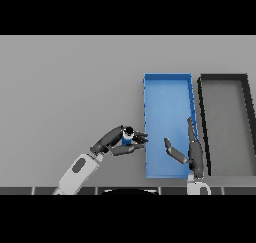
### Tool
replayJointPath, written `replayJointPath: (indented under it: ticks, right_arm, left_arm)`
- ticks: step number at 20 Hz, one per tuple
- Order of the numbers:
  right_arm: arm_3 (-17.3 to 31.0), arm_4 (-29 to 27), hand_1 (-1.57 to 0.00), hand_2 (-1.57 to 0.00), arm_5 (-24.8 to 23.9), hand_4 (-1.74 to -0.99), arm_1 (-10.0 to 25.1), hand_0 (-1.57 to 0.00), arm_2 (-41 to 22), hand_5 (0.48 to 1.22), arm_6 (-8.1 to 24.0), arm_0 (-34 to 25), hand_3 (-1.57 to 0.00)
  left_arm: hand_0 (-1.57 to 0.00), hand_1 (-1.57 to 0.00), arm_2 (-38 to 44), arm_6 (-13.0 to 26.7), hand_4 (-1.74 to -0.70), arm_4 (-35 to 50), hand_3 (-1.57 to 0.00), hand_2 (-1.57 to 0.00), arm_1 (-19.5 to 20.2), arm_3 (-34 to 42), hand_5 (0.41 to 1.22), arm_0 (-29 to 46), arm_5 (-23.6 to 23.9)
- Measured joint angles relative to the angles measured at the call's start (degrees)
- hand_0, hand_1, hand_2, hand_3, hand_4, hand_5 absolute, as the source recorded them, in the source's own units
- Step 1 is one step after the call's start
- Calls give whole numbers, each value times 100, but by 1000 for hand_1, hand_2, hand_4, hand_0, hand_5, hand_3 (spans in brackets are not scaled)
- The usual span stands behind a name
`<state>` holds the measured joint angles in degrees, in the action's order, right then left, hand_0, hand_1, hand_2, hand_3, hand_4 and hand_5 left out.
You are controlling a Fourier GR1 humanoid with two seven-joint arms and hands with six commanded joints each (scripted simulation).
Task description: Pick up the blue pipe and place it into the blue bin.
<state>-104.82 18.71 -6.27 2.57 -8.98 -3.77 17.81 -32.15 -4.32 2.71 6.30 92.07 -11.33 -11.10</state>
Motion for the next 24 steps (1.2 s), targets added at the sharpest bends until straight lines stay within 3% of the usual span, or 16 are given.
replayJointPath:
  ticks: [3,6,8,10,12,13,19,24]
  right_arm:
    - [-240,-29,-19,-18,-63,-1178,-51,1,8,569,-1,115,1]
    - [-656,-785,-14,-25,353,-1175,14,1,92,592,-589,110,1]
    - [-1033,-1075,-8,-16,660,-1163,241,1,93,592,-564,-19,1]
    - [-1504,-1205,-5,-10,1019,-1171,633,1,24,579,-176,-137,1]
    - [-1568,-1342,-3,-6,1363,-1185,809,1,-131,554,773,-357,1]
    - [-1586,-1316,-2,-4,1512,-1194,904,1,-244,543,980,-447,1]
    - [-1806,-1401,0,0,2154,-1249,1217,1,-693,524,1704,-1339,1]
    - [-1657,-1684,1,1,2439,-1220,917,1,-1093,525,2312,-1954,1]
  left_arm:
    - [-1571,-1571,75,9,-1475,-84,-1571,-1571,-14,-61,1221,-42,-67]
    - [-1571,-1571,92,-61,-1475,-154,-1571,-1571,-43,17,1221,-8,-128]
    - [-1571,-1571,121,0,-1474,-211,-1571,-1571,-86,-30,1221,11,-147]
    - [-1571,-1571,151,-29,-1474,-264,-1571,-1571,-63,14,1221,38,-204]
    - [-1571,-1571,234,63,-1473,-293,-1571,-1571,-130,-41,1221,-67,-200]
    - [-1571,-1571,200,-40,-1473,-305,-1571,-1571,-106,12,1221,32,-266]
    - [-1571,-1571,243,29,-1474,-417,-1571,-1571,-119,137,1221,67,-391]
    - [-1571,-1571,276,274,-1476,-496,-1571,-1571,-280,164,1221,29,-421]
